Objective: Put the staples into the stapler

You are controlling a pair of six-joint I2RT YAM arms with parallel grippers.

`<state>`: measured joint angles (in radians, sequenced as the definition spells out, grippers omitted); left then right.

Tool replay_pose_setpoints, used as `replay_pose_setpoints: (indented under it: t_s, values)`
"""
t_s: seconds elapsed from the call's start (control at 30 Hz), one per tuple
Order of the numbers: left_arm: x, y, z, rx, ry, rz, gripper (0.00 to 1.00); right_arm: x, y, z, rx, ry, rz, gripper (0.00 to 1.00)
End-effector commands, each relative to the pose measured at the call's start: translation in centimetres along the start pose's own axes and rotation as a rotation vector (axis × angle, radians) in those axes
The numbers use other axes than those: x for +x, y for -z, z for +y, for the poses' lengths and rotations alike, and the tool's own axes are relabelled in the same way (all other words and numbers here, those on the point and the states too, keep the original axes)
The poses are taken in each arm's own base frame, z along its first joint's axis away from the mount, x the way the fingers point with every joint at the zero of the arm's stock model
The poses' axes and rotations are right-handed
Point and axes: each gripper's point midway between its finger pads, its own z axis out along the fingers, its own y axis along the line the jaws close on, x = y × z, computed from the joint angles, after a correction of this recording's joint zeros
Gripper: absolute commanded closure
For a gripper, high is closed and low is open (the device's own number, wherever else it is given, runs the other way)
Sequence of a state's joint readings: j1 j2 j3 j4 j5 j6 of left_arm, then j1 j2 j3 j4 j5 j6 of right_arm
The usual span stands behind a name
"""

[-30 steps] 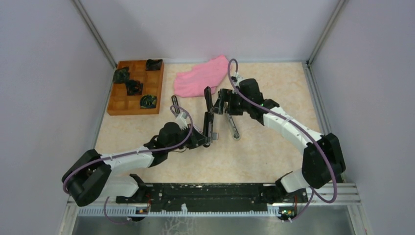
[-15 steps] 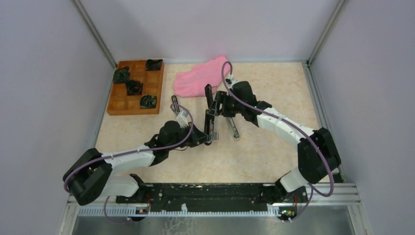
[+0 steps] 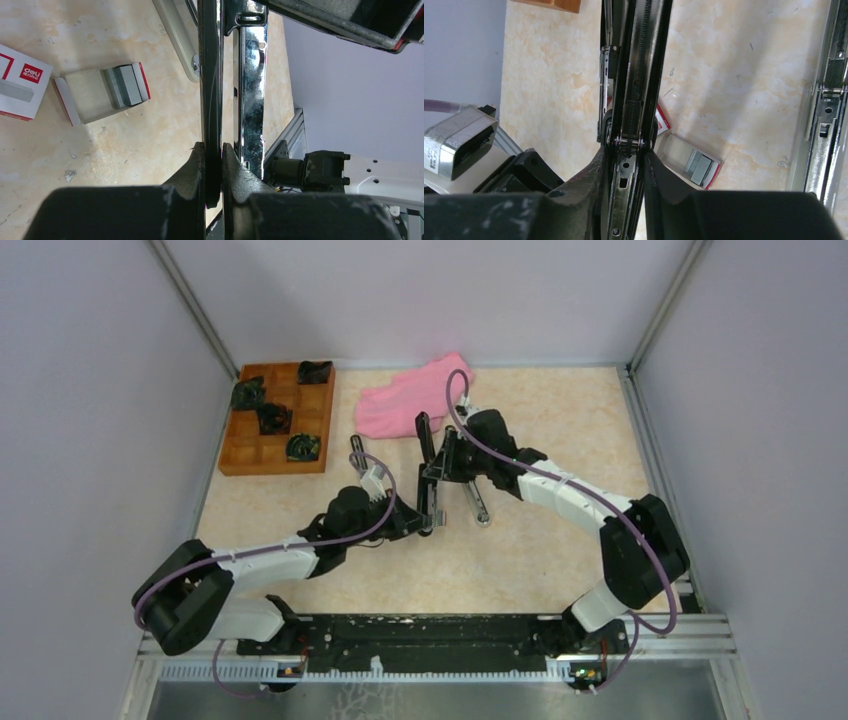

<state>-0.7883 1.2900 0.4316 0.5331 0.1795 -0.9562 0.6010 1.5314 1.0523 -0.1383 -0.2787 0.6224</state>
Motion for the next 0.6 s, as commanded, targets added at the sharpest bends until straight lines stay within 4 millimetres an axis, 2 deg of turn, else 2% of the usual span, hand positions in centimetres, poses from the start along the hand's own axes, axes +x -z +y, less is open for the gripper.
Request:
replay_pose_setpoints:
  t_s: [0.0, 0.1, 0.3, 0.37, 0.57]
  values:
    - [-3.2, -0.1, -5.2, 0.169, -0.053, -0.092, 1.00, -1.8, 0.1, 1.4, -0.032, 0.044, -0.059, 0.87]
    - [-3.0, -0.1, -4.7, 0.146, -0.049, -0.085, 0.90, -2.6, 0.7, 1.5, -0.007, 0.072, -0.077, 1.00]
    - [-2.7, 0.4, -3.6, 0.107, -0.044, -0.092, 0.62, -4.2, 1.8, 0.8, 0.058, 0.139, -0.102, 1.00]
    - [-2.6, 0.7, -3.1, 0.086, -0.049, -0.094, 0.56, -4.7, 2.3, 0.2, 0.087, 0.161, -0.109, 1.00]
    - [-2.8, 1.9, -1.2, -0.002, -0.062, -0.126, 0.38, -6.6, 4.7, -3.7, 0.242, 0.217, -0.120, 1.00]
